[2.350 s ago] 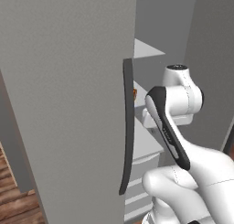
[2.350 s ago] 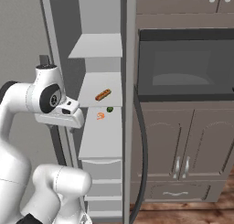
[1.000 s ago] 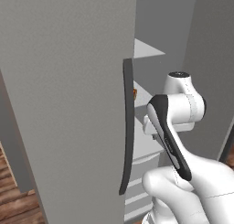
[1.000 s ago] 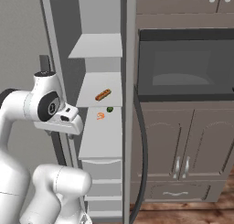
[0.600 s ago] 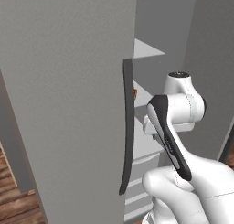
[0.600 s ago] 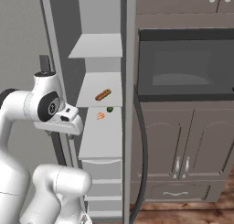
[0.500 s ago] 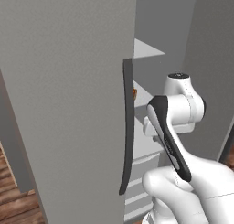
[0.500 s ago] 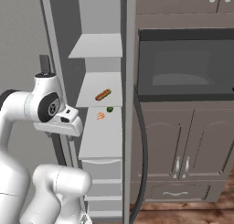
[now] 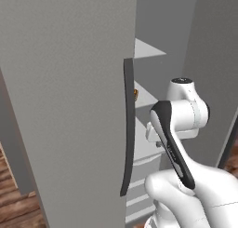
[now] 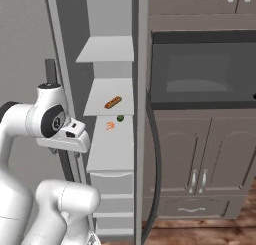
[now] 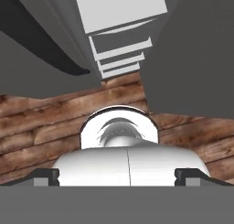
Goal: Store the hot dog in the freezer for long-term storage. Close the freezer door after placing the cooked food.
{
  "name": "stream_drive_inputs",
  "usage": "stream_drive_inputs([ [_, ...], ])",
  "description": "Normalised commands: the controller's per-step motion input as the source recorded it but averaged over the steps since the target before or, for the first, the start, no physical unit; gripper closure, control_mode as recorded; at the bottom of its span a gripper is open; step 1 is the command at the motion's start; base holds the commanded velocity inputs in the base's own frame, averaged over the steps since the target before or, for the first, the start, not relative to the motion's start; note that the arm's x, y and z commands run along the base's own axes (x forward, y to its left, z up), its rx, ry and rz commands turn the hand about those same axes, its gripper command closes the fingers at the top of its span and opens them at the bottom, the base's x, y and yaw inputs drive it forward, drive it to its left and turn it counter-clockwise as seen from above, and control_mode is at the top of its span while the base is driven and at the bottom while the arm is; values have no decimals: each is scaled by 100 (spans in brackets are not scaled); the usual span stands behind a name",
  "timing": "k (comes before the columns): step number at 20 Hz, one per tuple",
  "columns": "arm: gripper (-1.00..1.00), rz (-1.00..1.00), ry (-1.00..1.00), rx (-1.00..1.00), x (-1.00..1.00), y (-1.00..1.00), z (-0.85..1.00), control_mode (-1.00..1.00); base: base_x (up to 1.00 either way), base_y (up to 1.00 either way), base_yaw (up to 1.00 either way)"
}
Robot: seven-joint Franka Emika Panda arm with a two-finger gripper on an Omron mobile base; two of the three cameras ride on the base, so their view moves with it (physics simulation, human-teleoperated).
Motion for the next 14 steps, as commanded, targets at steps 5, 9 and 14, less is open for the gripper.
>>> stream_drive_inputs([
  [5, -100, 0, 0, 0, 0, 0, 0, 100, -14, -5, 0],
  [9, -100, 0, 0, 0, 0, 0, 0, 100, -68, -9, 0],
  [14, -100, 0, 0, 0, 0, 0, 0, 100, -68, -2, 0],
])
